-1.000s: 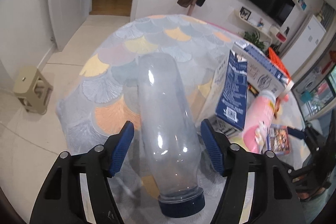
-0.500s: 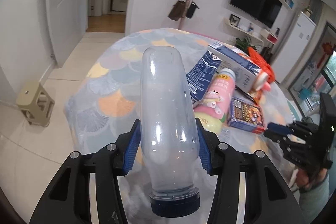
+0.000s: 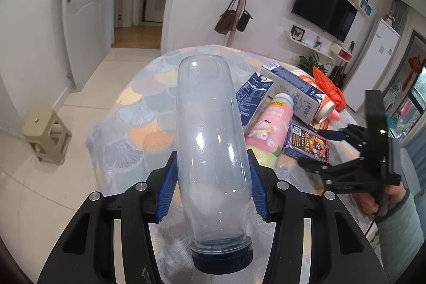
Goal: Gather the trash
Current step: 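Grasp the card box with the right tool while the left tool holds the bottle, then carry bottle and card box over the basket and open both tools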
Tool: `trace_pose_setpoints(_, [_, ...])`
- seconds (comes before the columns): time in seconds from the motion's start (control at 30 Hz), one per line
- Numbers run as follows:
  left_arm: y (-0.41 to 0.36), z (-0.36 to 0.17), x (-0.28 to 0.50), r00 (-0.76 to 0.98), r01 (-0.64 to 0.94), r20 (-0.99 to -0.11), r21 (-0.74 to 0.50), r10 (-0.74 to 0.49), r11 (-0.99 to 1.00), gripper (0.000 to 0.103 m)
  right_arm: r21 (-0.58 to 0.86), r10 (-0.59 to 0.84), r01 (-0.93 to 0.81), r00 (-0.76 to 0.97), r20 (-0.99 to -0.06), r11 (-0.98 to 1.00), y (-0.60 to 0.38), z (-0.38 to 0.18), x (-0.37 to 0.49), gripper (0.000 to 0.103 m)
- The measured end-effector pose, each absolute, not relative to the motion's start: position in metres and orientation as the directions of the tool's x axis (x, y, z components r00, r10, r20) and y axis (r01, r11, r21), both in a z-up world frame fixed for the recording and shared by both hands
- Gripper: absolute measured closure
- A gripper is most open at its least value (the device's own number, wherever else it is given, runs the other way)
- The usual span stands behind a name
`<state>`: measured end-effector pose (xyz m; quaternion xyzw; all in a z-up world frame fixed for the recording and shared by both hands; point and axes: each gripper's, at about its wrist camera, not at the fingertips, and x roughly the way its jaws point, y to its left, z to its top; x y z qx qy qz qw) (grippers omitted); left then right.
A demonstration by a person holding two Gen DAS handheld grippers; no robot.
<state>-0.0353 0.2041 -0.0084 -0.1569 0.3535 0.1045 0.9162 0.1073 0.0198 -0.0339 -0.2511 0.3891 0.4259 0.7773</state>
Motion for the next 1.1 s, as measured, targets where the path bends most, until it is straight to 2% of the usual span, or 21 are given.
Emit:
trace_pose_setpoints(0.1, [0.203,-0.007,-0.034,0.729,-0.295,-0.681,-0.213,0.075,0.931,0.056,-0.018,0.477,-0.856,0.305,-0.825,0.517,0.022,-0.036,0.113,0.024])
trace_pose_setpoints(0.23, [0.198,-0.005,-0.033,0.738,-0.279,-0.672,-0.216,0.065,0.936,0.056,-0.002,0.494,-0.854,0.303,-0.815,0.521,0.018,-0.034,0.112,0.039])
trace_pose_setpoints(0.33, [0.193,-0.001,-0.034,0.753,-0.254,-0.657,-0.223,0.048,0.941,0.056,-0.011,0.502,-0.85,0.321,-0.803,0.526,0.008,-0.032,0.096,0.042])
trace_pose_setpoints(0.57, [0.157,0.026,-0.038,0.8,-0.138,-0.6,-0.214,-0.019,0.967,0.056,-0.028,0.527,-0.779,0.45,-0.721,0.626,-0.053,-0.002,0.045,0.043])
trace_pose_setpoints(0.73, [0.107,0.044,-0.026,0.813,0.004,-0.568,-0.216,-0.129,0.976,0.056,-0.017,0.505,-0.679,0.561,-0.656,0.734,-0.109,0.023,0.039,0.043])
trace_pose_setpoints(1.1, [-0.029,0.101,0.041,0.789,0.326,-0.49,-0.177,-0.37,0.929,0.056,0.043,0.332,-0.371,0.769,-0.546,0.928,-0.254,0.079,0.062,0.043])
